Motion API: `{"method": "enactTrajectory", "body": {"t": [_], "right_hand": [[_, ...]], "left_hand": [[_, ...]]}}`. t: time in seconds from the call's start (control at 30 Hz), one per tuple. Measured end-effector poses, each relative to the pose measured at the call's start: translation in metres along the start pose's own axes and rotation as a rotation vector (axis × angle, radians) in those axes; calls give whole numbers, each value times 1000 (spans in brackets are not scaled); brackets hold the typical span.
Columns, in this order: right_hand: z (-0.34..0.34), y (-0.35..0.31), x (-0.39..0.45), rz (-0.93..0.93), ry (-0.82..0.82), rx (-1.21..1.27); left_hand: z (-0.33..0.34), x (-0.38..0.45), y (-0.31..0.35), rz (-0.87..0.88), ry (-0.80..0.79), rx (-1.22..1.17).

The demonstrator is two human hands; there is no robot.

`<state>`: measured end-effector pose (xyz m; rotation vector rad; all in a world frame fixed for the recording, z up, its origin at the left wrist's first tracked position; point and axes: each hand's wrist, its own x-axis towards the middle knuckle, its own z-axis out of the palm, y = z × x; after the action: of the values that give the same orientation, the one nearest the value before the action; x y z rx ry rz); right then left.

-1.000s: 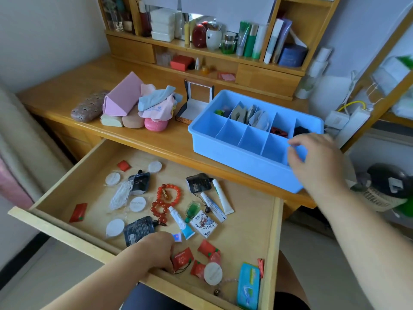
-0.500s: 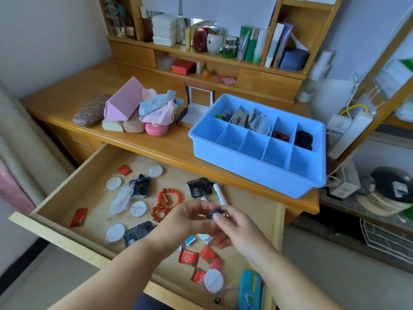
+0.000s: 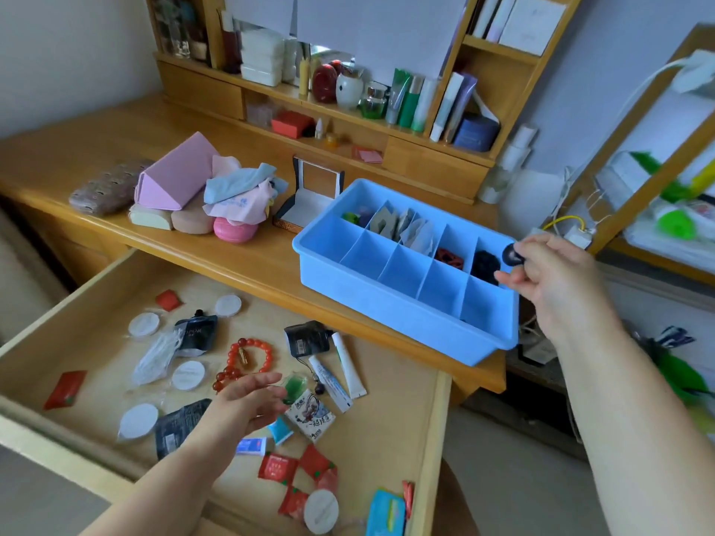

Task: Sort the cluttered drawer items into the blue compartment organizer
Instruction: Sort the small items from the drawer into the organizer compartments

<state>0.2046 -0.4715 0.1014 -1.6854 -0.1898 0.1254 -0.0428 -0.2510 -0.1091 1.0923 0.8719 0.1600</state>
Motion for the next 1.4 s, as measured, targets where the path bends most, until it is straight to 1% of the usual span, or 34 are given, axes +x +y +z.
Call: {"method": "enactTrajectory", "body": {"t": [0.03,0.13,0.17,0.2,0.23,0.33,0.37,0.4,0.43,0.47,0.53,0.57,0.6,0.63,0.67,0.7,0.73,0.77,0.83,0.87,0.93,1.0,1.07,1.1,1.13,1.2,1.23,1.3,1.37,1.4], "right_hand": [[0,5,8,45,-14,-76],[5,22,18,153,-131,-378],[7,27,18,172,-163,-460],[9,32,17,153,-184,-561],[11,37,15,91,-202,-702],[19,44,9,-140,-278,-1264],[21,45,7,-190,-275,-1380],[22,46,5,-237,-252,-1428],[22,46,4,-301,-201,-1405],[21,46,-1,-400,-123,-1318],[20,50,-17,-680,10,-1067],[24,52,-29,-823,21,-982],[29,56,-43,-929,-15,-920],[37,65,-55,-989,-87,-875],[44,77,-68,-1010,-175,-853],[52,90,-78,-994,-271,-848],[58,104,-87,-935,-370,-859],[64,118,-94,-837,-468,-883],[71,144,-104,-592,-602,-922],[72,157,-107,-488,-629,-922],[73,175,-110,-352,-665,-933],[72,185,-112,-274,-707,-943],[71,188,-112,-224,-711,-929],[71,188,-111,-191,-688,-901],[71,187,-109,-154,-650,-859],[73,181,-104,-45,-581,-708],[74,177,-102,50,-573,-579],[80,164,-102,311,-605,-222],[83,152,-104,508,-637,86],[83,145,-105,558,-652,188]], "left_hand": [[0,0,0,3,13,-4],[2,0,0,5,35,-4],[3,-1,0,7,39,0],[3,-1,1,9,42,9],[4,-2,1,11,43,22],[5,-3,0,15,46,77],[5,-4,0,19,50,105],[5,-4,-1,28,58,138],[6,-4,-2,44,75,188],[6,-4,-4,68,94,253],[8,-1,-7,154,117,399],[11,2,-7,217,117,478],[14,6,-7,287,109,565],[20,11,-5,361,95,665],[26,17,-3,431,78,771],[34,25,0,491,52,880],[41,34,2,535,8,992],[48,44,3,551,-57,1117],[58,65,8,497,-211,1396],[61,74,12,454,-276,1505],[65,86,19,400,-360,1652],[67,89,23,403,-386,1809],[66,82,23,434,-360,1885],[64,77,23,459,-338,1861],[63,70,24,484,-316,1774],[61,53,27,516,-288,1460],[62,42,30,525,-284,1294],[69,18,36,547,-287,1007],[77,-2,39,597,-262,810],[81,-10,41,622,-246,766]]}}
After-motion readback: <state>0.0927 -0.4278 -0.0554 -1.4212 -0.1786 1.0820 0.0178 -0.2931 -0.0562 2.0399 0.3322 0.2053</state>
